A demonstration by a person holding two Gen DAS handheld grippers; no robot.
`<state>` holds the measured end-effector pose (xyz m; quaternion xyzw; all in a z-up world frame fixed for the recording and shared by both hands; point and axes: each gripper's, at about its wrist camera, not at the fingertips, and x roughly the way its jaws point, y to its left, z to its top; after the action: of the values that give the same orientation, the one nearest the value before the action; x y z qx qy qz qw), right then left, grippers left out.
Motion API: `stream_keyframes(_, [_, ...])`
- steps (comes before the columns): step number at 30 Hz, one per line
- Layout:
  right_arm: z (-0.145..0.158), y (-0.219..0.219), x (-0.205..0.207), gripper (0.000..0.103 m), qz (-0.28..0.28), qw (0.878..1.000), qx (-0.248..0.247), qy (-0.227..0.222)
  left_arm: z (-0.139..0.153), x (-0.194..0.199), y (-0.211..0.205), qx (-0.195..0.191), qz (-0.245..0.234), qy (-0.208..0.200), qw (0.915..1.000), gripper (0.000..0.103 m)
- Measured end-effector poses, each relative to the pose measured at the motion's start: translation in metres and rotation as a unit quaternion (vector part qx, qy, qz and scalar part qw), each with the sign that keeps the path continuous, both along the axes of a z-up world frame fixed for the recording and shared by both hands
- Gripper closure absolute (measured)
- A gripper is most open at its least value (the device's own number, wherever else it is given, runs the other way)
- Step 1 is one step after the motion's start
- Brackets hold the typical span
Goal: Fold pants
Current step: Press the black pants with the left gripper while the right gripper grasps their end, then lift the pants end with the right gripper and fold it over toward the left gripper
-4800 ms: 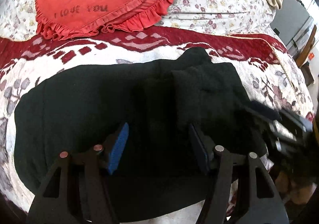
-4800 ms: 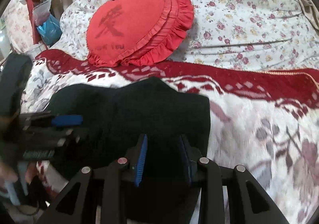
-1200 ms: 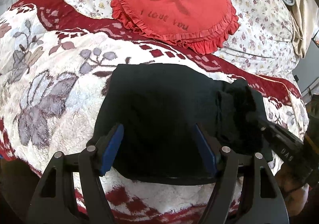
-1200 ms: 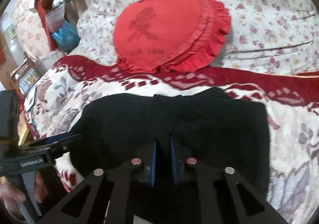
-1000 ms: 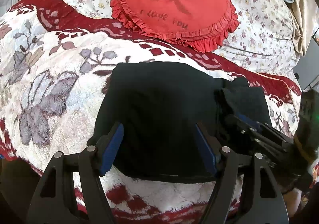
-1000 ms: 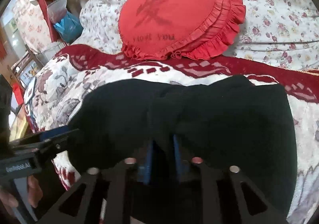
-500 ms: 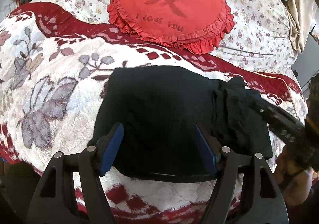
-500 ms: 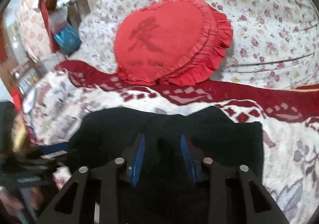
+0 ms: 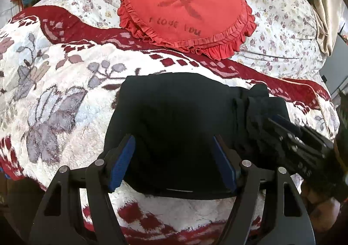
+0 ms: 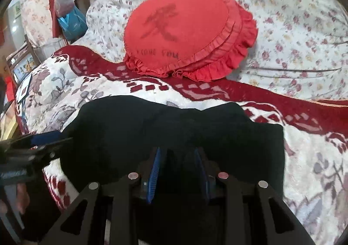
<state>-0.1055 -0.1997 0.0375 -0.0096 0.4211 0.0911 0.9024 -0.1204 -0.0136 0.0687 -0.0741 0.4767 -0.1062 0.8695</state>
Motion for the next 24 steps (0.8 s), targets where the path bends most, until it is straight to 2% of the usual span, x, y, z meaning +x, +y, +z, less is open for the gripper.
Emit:
stream_keyframes(4, [-0.028,0.006,-0.007,0.072,0.008,0.999,-0.007,0.042,0.004,-0.005,-0.001,0.000,-0.001,-0.006,1.0000,0.031])
stream_keyframes(5, [-0.031,0.006,-0.009,0.072,0.006,0.999,-0.005,0.041,0.005,-0.006,-0.001,0.001,-0.002,-0.007,1.0000,0.031])
stream_keyframes(8, [-0.020,0.004,-0.010,0.072,0.004,0.999,0.003,0.038,0.009,-0.010,0.001,0.006,0.000,-0.013,0.9999,0.031])
stream_keyframes(11, [-0.001,0.008,-0.009,0.071,0.018,1.000,0.008,0.016,0.011,-0.014,0.005,0.004,0.006,-0.017,0.9998,0.031])
stream_keyframes(12, [0.003,0.010,-0.008,0.068,0.023,1.000,0.012,0.011,0.011,-0.015,0.006,0.003,0.008,-0.017,0.9998,0.031])
stream_keyframes(13, [0.007,0.013,-0.005,0.058,0.029,0.999,0.018,0.009,0.011,-0.016,0.009,0.000,0.010,-0.016,0.9998,0.031])
stream_keyframes(15, [0.010,0.019,0.000,0.049,0.038,0.999,0.029,0.005,0.012,-0.019,0.012,-0.003,0.014,-0.017,0.9998,0.031])
stream_keyframes(24, [0.005,0.062,0.029,0.049,0.091,0.994,0.046,0.026,0.006,-0.029,0.035,-0.017,0.042,-0.004,0.9990,0.031])
